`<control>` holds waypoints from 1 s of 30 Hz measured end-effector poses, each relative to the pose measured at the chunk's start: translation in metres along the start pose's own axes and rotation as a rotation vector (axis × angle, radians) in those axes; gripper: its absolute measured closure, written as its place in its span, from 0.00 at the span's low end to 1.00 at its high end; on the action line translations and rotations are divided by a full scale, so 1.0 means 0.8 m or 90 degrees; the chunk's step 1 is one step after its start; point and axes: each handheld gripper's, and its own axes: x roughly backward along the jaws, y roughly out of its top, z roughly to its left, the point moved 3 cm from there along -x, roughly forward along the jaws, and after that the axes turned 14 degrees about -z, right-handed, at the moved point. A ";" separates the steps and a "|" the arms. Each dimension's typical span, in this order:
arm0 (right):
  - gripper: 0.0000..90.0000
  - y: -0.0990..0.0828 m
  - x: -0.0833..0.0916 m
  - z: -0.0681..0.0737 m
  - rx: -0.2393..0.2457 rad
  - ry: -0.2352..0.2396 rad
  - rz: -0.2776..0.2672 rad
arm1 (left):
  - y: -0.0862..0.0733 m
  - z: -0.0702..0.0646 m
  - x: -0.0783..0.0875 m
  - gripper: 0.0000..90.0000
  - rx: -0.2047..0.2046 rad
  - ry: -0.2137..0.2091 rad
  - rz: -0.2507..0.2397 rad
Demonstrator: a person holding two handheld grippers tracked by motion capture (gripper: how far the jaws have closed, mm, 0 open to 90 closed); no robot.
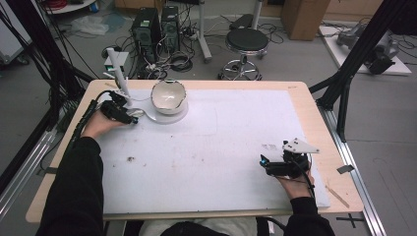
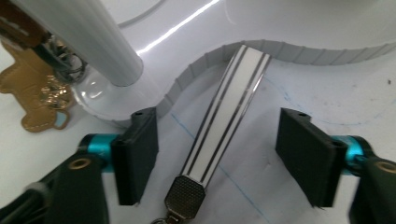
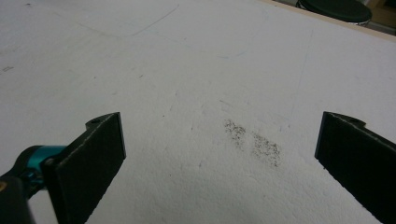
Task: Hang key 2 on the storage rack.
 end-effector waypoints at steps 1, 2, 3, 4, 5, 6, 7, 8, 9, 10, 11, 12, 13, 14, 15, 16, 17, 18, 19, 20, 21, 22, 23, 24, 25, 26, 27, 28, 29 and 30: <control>0.01 0.000 0.000 0.000 0.000 0.000 0.002 | 0.000 0.000 0.001 0.38 0.001 0.001 0.000; 0.01 -0.001 0.000 0.000 -0.001 -0.002 0.003 | 0.001 0.000 0.001 0.43 -0.004 -0.001 -0.001; 0.01 -0.001 0.000 -0.001 0.002 -0.002 0.003 | 0.002 -0.001 0.001 0.47 -0.009 -0.002 -0.002; 0.01 -0.001 0.001 -0.002 -0.001 -0.002 0.004 | 0.002 -0.002 0.001 0.50 -0.015 -0.005 -0.002; 0.01 -0.002 0.001 -0.002 -0.002 -0.002 0.002 | 0.003 -0.003 0.001 0.55 -0.016 -0.008 -0.002; 0.01 -0.002 0.001 -0.003 -0.002 -0.003 0.003 | 0.003 -0.004 0.001 0.57 -0.024 -0.005 -0.002; 0.01 -0.002 0.001 -0.003 -0.004 -0.003 0.002 | 0.004 -0.005 0.001 0.57 -0.029 0.003 -0.003; 0.01 -0.002 0.001 -0.003 -0.002 -0.001 0.001 | 0.004 -0.006 0.001 0.62 -0.028 0.005 -0.005; 0.01 -0.001 0.001 -0.002 -0.003 -0.001 0.001 | 0.005 -0.006 0.000 0.65 -0.032 0.005 -0.005; 0.01 -0.001 0.001 -0.002 0.000 -0.001 0.002 | 0.005 -0.007 0.001 0.69 -0.037 0.003 -0.006; 0.01 -0.001 0.000 -0.002 0.002 0.000 0.001 | 0.006 -0.010 0.001 0.75 -0.051 -0.003 -0.003; 0.01 0.000 0.000 -0.001 0.002 0.001 -0.001 | 0.006 -0.011 0.000 0.78 -0.063 -0.002 -0.002; 0.01 0.000 0.000 -0.001 0.003 0.001 -0.002 | 0.006 -0.012 0.000 0.79 -0.063 -0.005 -0.001; 0.01 0.000 0.000 -0.001 0.004 0.003 -0.002 | 0.006 -0.012 0.001 0.80 -0.064 -0.009 0.000; 0.01 0.001 0.000 0.000 0.002 0.004 -0.003 | 0.006 -0.012 0.001 0.80 -0.066 -0.011 0.003; 0.01 0.001 -0.001 0.000 0.001 0.005 -0.003 | 0.007 -0.011 0.002 0.82 -0.065 -0.006 0.006; 0.01 0.001 -0.001 0.000 0.003 0.007 0.000 | 0.007 -0.011 0.004 0.83 -0.070 -0.001 0.012; 0.01 0.001 -0.002 0.001 0.002 0.007 0.000 | 0.006 -0.010 0.006 0.83 -0.069 0.004 0.015; 0.01 0.001 -0.003 0.001 0.005 0.009 0.000 | 0.007 -0.009 0.008 0.83 -0.069 0.003 0.016; 0.01 0.000 -0.003 0.001 0.006 0.010 0.000 | 0.007 -0.008 0.010 0.83 -0.070 -0.002 0.017; 0.01 0.001 -0.003 0.001 0.008 0.011 0.000 | 0.007 -0.007 0.013 0.83 -0.067 -0.007 0.016; 0.01 0.001 -0.003 0.001 0.007 0.011 0.000 | 0.008 -0.006 0.016 0.83 -0.065 -0.014 0.013; 0.01 0.001 -0.002 0.001 0.008 0.010 -0.002 | 0.009 -0.006 0.019 0.83 -0.061 -0.019 0.010; 0.01 0.002 -0.002 0.000 0.008 0.013 -0.005 | 0.011 -0.007 0.023 0.83 -0.060 -0.019 0.006; 0.01 0.002 -0.002 0.000 0.007 0.012 -0.007 | 0.013 -0.008 0.027 0.83 -0.068 -0.012 0.002; 0.01 0.002 -0.001 0.000 0.007 0.014 -0.007 | 0.015 -0.010 0.031 0.83 -0.084 -0.004 -0.001; 0.01 0.003 -0.001 0.000 0.007 0.014 -0.008 | 0.017 -0.012 0.035 0.83 -0.094 0.001 -0.009; 0.01 0.003 -0.001 0.000 0.007 0.014 -0.011 | 0.020 -0.013 0.039 0.83 -0.091 0.000 -0.020; 0.01 0.003 0.000 0.000 0.006 0.015 -0.011 | 0.023 -0.013 0.044 0.83 -0.093 0.000 -0.028; 0.01 0.004 0.000 0.000 0.005 0.015 -0.011 | 0.025 -0.013 0.048 0.83 -0.089 0.003 -0.034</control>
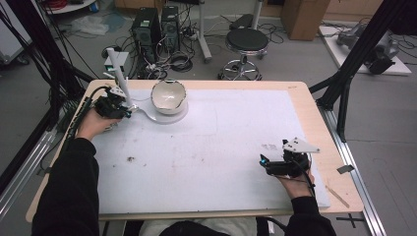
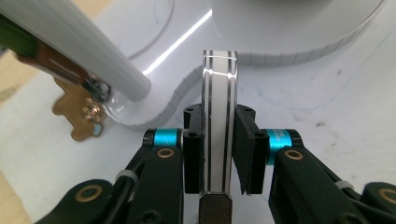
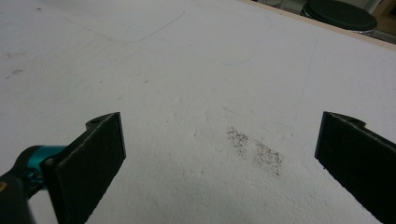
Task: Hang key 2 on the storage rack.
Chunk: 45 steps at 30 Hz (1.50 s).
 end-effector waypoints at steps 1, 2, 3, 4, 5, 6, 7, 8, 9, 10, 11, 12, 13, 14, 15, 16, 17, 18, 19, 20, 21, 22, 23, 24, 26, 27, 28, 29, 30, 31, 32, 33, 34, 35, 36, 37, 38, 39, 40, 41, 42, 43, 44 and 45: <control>0.01 0.000 0.000 0.000 -0.001 0.003 -0.001 | 0.002 0.000 0.004 0.83 0.006 0.002 -0.004; 0.01 0.001 0.000 0.000 0.000 0.005 -0.003 | 0.003 0.001 0.008 0.83 0.008 0.002 -0.006; 0.01 0.001 0.000 0.000 0.001 0.006 -0.004 | 0.004 0.001 0.011 0.83 0.016 0.003 -0.010; 0.01 0.001 0.000 0.000 -0.001 0.005 -0.006 | 0.006 0.002 0.015 0.83 0.017 0.004 -0.011; 0.01 0.002 0.001 0.000 0.002 0.005 -0.009 | 0.007 0.003 0.019 0.83 0.027 0.003 -0.016; 0.01 0.002 0.001 0.000 0.001 0.006 -0.010 | 0.009 0.003 0.024 0.83 0.033 -0.001 -0.021; 0.01 0.003 0.001 -0.001 0.001 0.007 -0.013 | 0.011 0.003 0.028 0.83 0.038 -0.002 -0.027; 0.01 0.004 0.001 -0.001 0.000 0.006 -0.013 | 0.014 0.002 0.033 0.83 0.045 0.000 -0.035; 0.01 0.004 0.001 -0.001 0.000 0.005 -0.015 | 0.017 0.002 0.037 0.83 0.044 -0.001 -0.044; 0.01 0.005 0.001 -0.001 0.002 0.004 -0.017 | 0.019 0.001 0.041 0.83 0.046 -0.001 -0.052; 0.01 0.005 0.001 -0.001 0.000 0.004 -0.018 | 0.021 0.000 0.045 0.83 0.046 0.000 -0.057; 0.01 0.006 0.001 -0.001 0.000 0.003 -0.018 | 0.023 0.001 0.050 0.83 0.044 0.003 -0.057; 0.01 0.006 0.001 0.000 -0.002 0.004 -0.017 | 0.025 0.001 0.054 0.83 0.043 0.008 -0.060; 0.01 0.006 0.001 0.001 -0.005 0.004 -0.017 | 0.028 0.002 0.059 0.83 0.049 0.009 -0.067; 0.01 0.006 0.001 0.001 -0.001 0.006 -0.017 | 0.030 0.003 0.064 0.83 0.061 0.008 -0.076; 0.01 0.007 0.001 0.001 0.001 0.008 -0.019 | 0.032 0.005 0.069 0.83 0.072 0.012 -0.086; 0.01 0.007 0.000 0.002 0.001 0.007 -0.019 | 0.035 0.007 0.074 0.83 0.076 0.015 -0.093; 0.01 0.008 0.000 0.002 0.000 0.008 -0.019 | 0.038 0.009 0.079 0.83 0.083 0.019 -0.098; 0.01 0.008 0.000 0.003 0.000 0.009 -0.021 | 0.040 0.010 0.084 0.83 0.082 0.021 -0.100; 0.01 0.009 0.000 0.003 0.003 0.009 -0.022 | 0.043 0.011 0.089 0.83 0.080 0.023 -0.101; 0.01 0.009 0.000 0.003 0.002 0.009 -0.022 | 0.046 0.011 0.094 0.83 0.078 0.025 -0.104; 0.01 0.009 0.000 0.002 0.001 0.008 -0.023 | 0.049 0.011 0.099 0.83 0.078 0.028 -0.108; 0.01 0.010 0.001 0.002 0.001 0.008 -0.024 | 0.052 0.011 0.103 0.83 0.079 0.031 -0.113; 0.01 0.010 0.001 0.002 0.001 0.009 -0.025 | 0.054 0.012 0.107 0.83 0.077 0.034 -0.121; 0.01 0.010 0.002 0.001 0.002 0.008 -0.029 | 0.058 0.013 0.114 0.83 0.078 0.040 -0.124; 0.01 0.010 0.002 0.001 0.003 0.007 -0.031 | 0.060 0.014 0.117 0.83 0.080 0.040 -0.130; 0.01 0.011 0.002 0.002 0.001 0.007 -0.032 | 0.062 0.015 0.120 0.83 0.085 0.041 -0.134; 0.01 0.011 0.003 0.002 0.000 0.006 -0.033 | 0.063 0.016 0.123 0.83 0.083 0.046 -0.134; 0.01 0.011 0.003 0.002 -0.003 0.006 -0.032 | 0.064 0.016 0.125 0.83 0.081 0.051 -0.136; 0.01 0.011 0.003 0.002 -0.003 0.006 -0.031 | 0.066 0.016 0.127 0.83 0.078 0.053 -0.136; 0.01 0.010 0.003 0.002 -0.002 0.007 -0.030 | 0.067 0.017 0.129 0.83 0.078 0.054 -0.136; 0.01 0.010 0.003 0.002 -0.003 0.008 -0.028 | 0.068 0.018 0.131 0.83 0.078 0.056 -0.138; 0.01 0.010 0.002 0.002 -0.003 0.009 -0.025 | 0.071 0.018 0.133 0.83 0.076 0.056 -0.141; 0.01 0.009 0.002 0.002 -0.002 0.010 -0.023 | 0.073 0.019 0.134 0.83 0.076 0.059 -0.143; 0.01 0.009 0.002 0.002 -0.002 0.011 -0.021 | 0.076 0.020 0.136 0.83 0.073 0.060 -0.148; 0.01 0.009 0.002 0.003 -0.002 0.011 -0.020 | 0.078 0.020 0.138 0.83 0.073 0.059 -0.150; 0.01 0.008 0.002 0.002 -0.001 0.011 -0.019 | 0.082 0.020 0.139 0.83 0.071 0.058 -0.152; 0.01 0.008 0.002 0.003 -0.004 0.012 -0.018 | 0.085 0.019 0.139 0.83 0.068 0.058 -0.155; 0.01 0.008 0.003 0.003 -0.005 0.012 -0.018 | 0.088 0.020 0.140 0.83 0.067 0.057 -0.159; 0.01 0.008 0.003 0.002 0.000 0.012 -0.020 | 0.090 0.020 0.140 0.83 0.068 0.057 -0.159; 0.01 0.008 0.003 0.002 -0.001 0.010 -0.019 | 0.092 0.021 0.139 0.83 0.066 0.058 -0.158; 0.01 0.008 0.003 0.002 -0.002 0.010 -0.020 | 0.095 0.021 0.139 0.83 0.066 0.059 -0.159; 0.01 0.008 0.003 0.002 -0.003 0.010 -0.019 | 0.097 0.021 0.139 0.83 0.064 0.062 -0.163; 0.01 0.008 0.004 0.002 -0.002 0.009 -0.018 | 0.099 0.021 0.140 0.83 0.064 0.062 -0.170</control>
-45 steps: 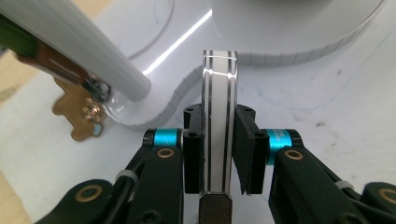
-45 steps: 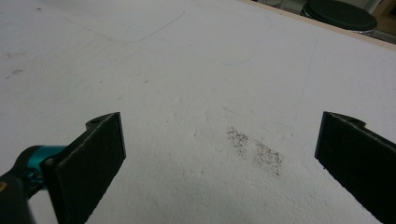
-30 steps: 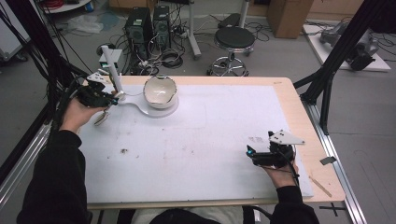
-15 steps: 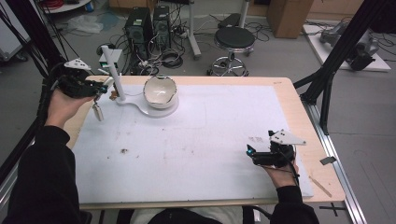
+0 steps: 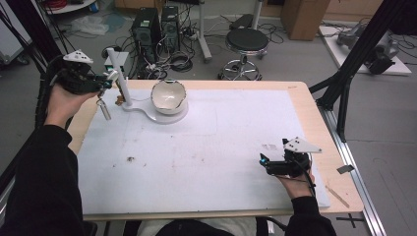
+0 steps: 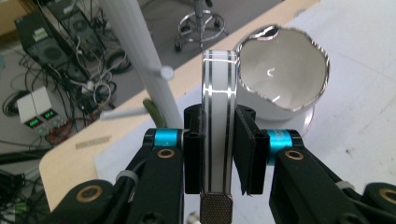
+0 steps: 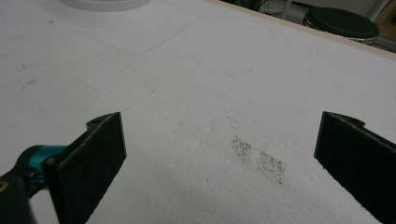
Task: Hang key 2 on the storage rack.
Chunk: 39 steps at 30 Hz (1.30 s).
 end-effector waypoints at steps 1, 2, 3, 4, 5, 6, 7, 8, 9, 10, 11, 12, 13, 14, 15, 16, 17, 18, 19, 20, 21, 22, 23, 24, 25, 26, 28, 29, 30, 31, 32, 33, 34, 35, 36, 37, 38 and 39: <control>0.01 0.000 0.000 0.000 0.002 0.000 -0.001 | 0.002 0.001 0.000 0.83 0.001 0.000 -0.001; 0.01 0.000 0.000 0.000 0.002 0.000 -0.002 | 0.004 0.001 -0.001 0.83 -0.001 0.001 0.000; 0.01 0.000 0.000 0.000 0.003 -0.001 -0.001 | 0.006 0.001 -0.001 0.83 -0.002 0.002 0.000; 0.01 -0.001 0.000 0.000 0.002 -0.001 -0.002 | 0.008 0.002 -0.001 0.83 -0.004 0.002 -0.001; 0.01 -0.001 0.000 0.000 0.003 -0.001 -0.002 | 0.011 0.003 0.000 0.83 -0.003 0.003 -0.004; 0.01 -0.001 0.000 0.000 0.000 -0.001 0.000 | 0.015 0.004 0.000 0.83 -0.005 0.004 -0.003; 0.01 -0.001 0.000 -0.001 0.001 -0.002 0.000 | 0.018 0.005 0.001 0.83 -0.008 0.005 -0.005; 0.01 -0.001 0.000 -0.001 0.000 -0.002 0.000 | 0.021 0.005 0.002 0.83 -0.009 0.007 -0.009; 0.01 -0.001 0.000 -0.001 0.002 -0.003 -0.001 | 0.025 0.005 0.003 0.83 -0.011 0.007 -0.015; 0.01 -0.001 0.000 -0.001 0.002 -0.002 -0.001 | 0.029 0.005 0.003 0.83 -0.009 0.006 -0.021; 0.01 -0.001 0.001 0.000 0.000 -0.001 -0.001 | 0.033 0.005 0.004 0.83 -0.013 0.007 -0.026; 0.01 -0.001 0.000 0.000 0.000 -0.001 -0.001 | 0.037 0.005 0.005 0.83 -0.019 0.009 -0.026; 0.01 -0.001 0.000 0.000 0.000 -0.001 -0.001 | 0.041 0.006 0.005 0.83 -0.022 0.013 -0.026; 0.01 -0.001 0.000 0.000 0.002 -0.001 -0.001 | 0.043 0.006 0.005 0.83 -0.024 0.018 -0.025; 0.01 -0.001 0.000 0.001 -0.001 0.000 0.001 | 0.047 0.008 0.006 0.83 -0.026 0.023 -0.027; 0.01 -0.001 0.000 0.001 0.000 0.000 0.001 | 0.050 0.010 0.006 0.83 -0.026 0.029 -0.030; 0.01 -0.001 0.000 0.001 0.002 0.000 0.001 | 0.053 0.013 0.007 0.83 -0.029 0.036 -0.030; 0.01 -0.001 0.000 0.001 0.002 0.000 0.000 | 0.055 0.016 0.007 0.83 -0.032 0.043 -0.029; 0.01 -0.001 0.000 0.001 0.002 -0.001 0.000 | 0.056 0.020 0.008 0.83 -0.030 0.051 -0.031; 0.01 -0.001 0.001 0.001 0.001 0.000 -0.001 | 0.058 0.023 0.007 0.83 -0.024 0.058 -0.035; 0.01 0.000 0.001 0.001 0.002 0.000 -0.001 | 0.059 0.026 0.007 0.83 -0.020 0.059 -0.040; 0.01 0.000 0.002 0.001 0.004 -0.001 -0.004 | 0.060 0.028 0.006 0.83 -0.018 0.056 -0.047; 0.01 0.001 0.002 0.001 0.003 -0.001 -0.006 | 0.062 0.028 0.004 0.83 -0.014 0.054 -0.054; 0.01 0.000 0.002 0.000 0.002 -0.001 -0.005 | 0.064 0.028 0.003 0.83 -0.013 0.052 -0.062; 0.01 0.000 0.002 0.000 0.001 -0.001 -0.005 | 0.065 0.028 0.001 0.83 -0.013 0.047 -0.066; 0.01 0.000 0.002 0.000 0.001 -0.002 -0.004 | 0.066 0.027 -0.001 0.83 -0.012 0.045 -0.066; 0.01 -0.001 0.002 -0.001 0.004 -0.002 -0.003 | 0.067 0.025 -0.008 0.83 -0.021 0.047 -0.058; 0.01 -0.001 0.002 0.000 0.002 -0.001 -0.002 | 0.067 0.024 -0.011 0.83 -0.025 0.047 -0.054; 0.01 -0.001 0.002 0.000 0.001 -0.001 -0.002 | 0.068 0.023 -0.014 0.83 -0.026 0.045 -0.053; 0.01 -0.001 0.002 0.000 0.002 -0.001 -0.003 | 0.070 0.023 -0.017 0.83 -0.026 0.042 -0.055; 0.01 -0.001 0.002 0.000 0.002 -0.001 -0.003 | 0.071 0.022 -0.020 0.83 -0.025 0.040 -0.055; 0.01 -0.001 0.002 -0.001 0.004 -0.001 -0.003 | 0.071 0.022 -0.024 0.83 -0.026 0.036 -0.052; 0.01 -0.001 0.002 -0.001 0.004 -0.001 -0.003 | 0.071 0.021 -0.026 0.83 -0.030 0.036 -0.043; 0.01 -0.001 0.002 -0.001 0.003 -0.001 -0.003 | 0.073 0.020 -0.031 0.83 -0.038 0.037 -0.038; 0.01 -0.002 0.002 -0.001 0.003 -0.001 -0.001 | 0.074 0.020 -0.033 0.83 -0.036 0.036 -0.042; 0.01 -0.002 0.002 -0.001 0.002 -0.002 -0.001 | 0.076 0.020 -0.035 0.83 -0.033 0.035 -0.052; 0.01 -0.002 0.002 -0.001 0.004 -0.002 0.001 | 0.078 0.021 -0.037 0.83 -0.030 0.036 -0.058; 0.01 -0.002 0.002 -0.001 0.005 -0.002 0.001 | 0.079 0.021 -0.037 0.83 -0.031 0.038 -0.062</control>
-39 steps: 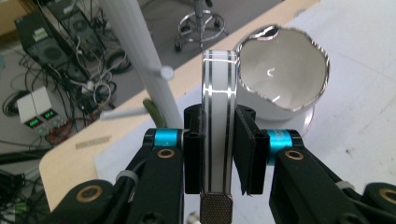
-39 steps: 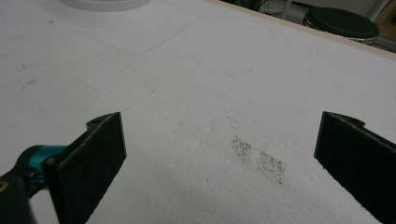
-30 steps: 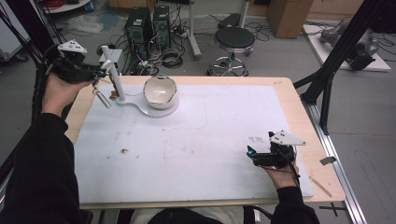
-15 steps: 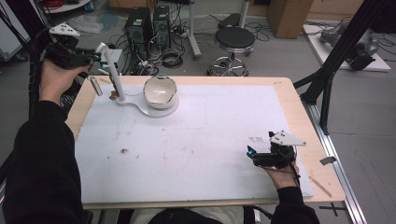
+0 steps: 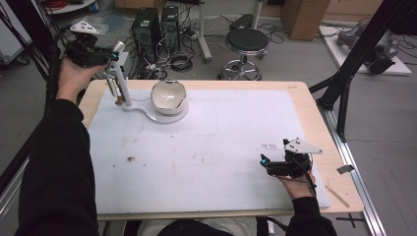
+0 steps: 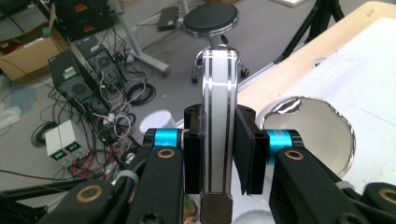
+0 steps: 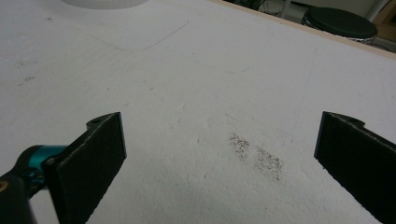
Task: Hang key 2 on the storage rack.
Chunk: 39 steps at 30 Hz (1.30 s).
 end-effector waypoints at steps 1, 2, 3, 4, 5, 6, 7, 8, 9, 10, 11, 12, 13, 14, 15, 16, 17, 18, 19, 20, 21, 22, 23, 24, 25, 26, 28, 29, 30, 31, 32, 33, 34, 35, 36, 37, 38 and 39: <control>0.01 0.000 0.000 0.000 0.001 0.000 0.000 | 0.001 0.000 -0.001 0.83 0.003 0.001 -0.006; 0.01 0.000 0.000 0.000 0.002 0.000 0.000 | 0.002 0.002 -0.001 0.83 0.002 0.002 -0.008; 0.01 0.000 0.000 0.000 0.001 0.001 -0.001 | 0.002 0.003 -0.001 0.83 0.003 0.007 -0.015; 0.01 0.000 0.001 0.000 0.000 0.000 0.000 | 0.002 0.004 0.000 0.83 0.006 0.006 -0.021; 0.01 0.000 0.001 0.000 -0.001 -0.001 0.000 | 0.003 0.004 0.000 0.83 0.018 -0.002 -0.034; 0.01 0.000 0.002 0.000 0.001 -0.001 -0.001 | 0.004 0.004 0.001 0.83 0.020 0.000 -0.041; 0.01 -0.001 0.002 0.000 0.000 -0.003 -0.001 | 0.005 0.004 0.001 0.83 0.016 0.002 -0.042; 0.01 -0.001 0.003 0.000 0.000 -0.003 -0.001 | 0.005 0.004 0.001 0.83 0.020 -0.005 -0.048; 0.01 -0.001 0.003 0.000 -0.001 -0.003 0.000 | 0.006 0.004 0.001 0.83 0.019 -0.004 -0.052; 0.01 -0.002 0.004 0.000 0.000 -0.004 0.001 | 0.006 0.005 0.001 0.83 0.019 0.000 -0.057; 0.01 -0.002 0.004 0.000 0.002 -0.005 0.001 | 0.006 0.006 0.002 0.83 0.030 -0.007 -0.064; 0.01 -0.002 0.005 0.000 0.002 -0.005 0.002 | 0.007 0.007 0.002 0.83 0.036 -0.009 -0.069; 0.01 -0.002 0.005 0.000 0.000 -0.006 0.003 | 0.007 0.007 0.003 0.83 0.035 -0.008 -0.074; 0.01 -0.002 0.006 0.000 -0.002 -0.008 0.003 | 0.008 0.007 0.003 0.83 0.034 -0.009 -0.076; 0.01 -0.002 0.006 0.000 0.001 -0.009 0.001 | 0.008 0.006 0.002 0.83 0.032 -0.006 -0.077; 0.01 -0.002 0.007 -0.001 0.001 -0.009 0.001 | 0.008 0.007 0.002 0.83 0.032 -0.006 -0.080; 0.01 -0.002 0.007 -0.001 0.000 -0.009 0.002 | 0.007 0.007 0.001 0.83 0.031 -0.001 -0.075; 0.01 -0.003 0.008 0.000 -0.002 -0.011 0.003 | 0.007 0.008 0.001 0.83 0.030 0.002 -0.073; 0.01 -0.003 0.008 -0.001 -0.001 -0.011 0.003 | 0.006 0.009 0.000 0.83 0.029 0.006 -0.067; 0.01 -0.003 0.009 -0.001 0.001 -0.011 0.003 | 0.005 0.009 -0.001 0.83 0.028 0.008 -0.067; 0.01 -0.004 0.009 0.000 -0.004 -0.011 0.005 | 0.005 0.009 -0.002 0.83 0.026 0.012 -0.071; 0.01 -0.004 0.010 -0.002 0.001 -0.012 0.002 | 0.006 0.010 -0.002 0.83 0.022 0.017 -0.073; 0.01 -0.004 0.010 -0.002 -0.002 -0.014 0.005 | 0.006 0.010 -0.003 0.83 0.023 0.018 -0.077; 0.01 -0.004 0.010 -0.002 -0.002 -0.014 0.004 | 0.006 0.010 -0.004 0.83 0.023 0.020 -0.079; 0.01 -0.005 0.011 -0.002 -0.004 -0.015 0.005 | 0.005 0.010 -0.005 0.83 0.021 0.025 -0.080; 0.01 -0.005 0.011 -0.002 -0.004 -0.015 0.005 | 0.005 0.011 -0.005 0.83 0.017 0.029 -0.077; 0.01 -0.005 0.011 -0.002 -0.002 -0.015 0.006 | 0.004 0.013 -0.006 0.83 0.015 0.038 -0.076; 0.01 -0.005 0.011 -0.002 -0.002 -0.015 0.006 | 0.003 0.013 -0.007 0.83 0.021 0.039 -0.078; 0.01 -0.005 0.011 -0.002 -0.002 -0.015 0.007 | 0.002 0.014 -0.007 0.83 0.022 0.035 -0.077; 0.01 -0.005 0.011 -0.002 -0.003 -0.015 0.007 | 0.002 0.014 -0.008 0.83 0.022 0.035 -0.076; 0.01 -0.005 0.011 -0.002 -0.002 -0.016 0.007 | 0.001 0.014 -0.008 0.83 0.018 0.035 -0.074; 0.01 -0.005 0.011 -0.002 -0.003 -0.017 0.007 | 0.001 0.013 -0.009 0.83 0.014 0.037 -0.071; 0.01 -0.006 0.011 -0.002 -0.003 -0.017 0.007 | 0.001 0.013 -0.010 0.83 0.013 0.035 -0.074; 0.01 -0.006 0.011 -0.003 -0.001 -0.018 0.008 | 0.001 0.012 -0.011 0.83 0.012 0.036 -0.074; 0.01 -0.006 0.011 -0.003 0.000 -0.017 0.008 | 0.000 0.012 -0.012 0.83 0.010 0.036 -0.072; 0.01 -0.006 0.011 -0.002 0.000 -0.016 0.009 | -0.001 0.011 -0.013 0.83 0.011 0.036 -0.071; 0.01 -0.006 0.011 -0.002 -0.001 -0.015 0.011 | -0.002 0.010 -0.015 0.83 0.012 0.031 -0.066; 0.01 -0.006 0.011 -0.002 0.000 -0.015 0.010 | -0.003 0.008 -0.017 0.83 0.008 0.031 -0.058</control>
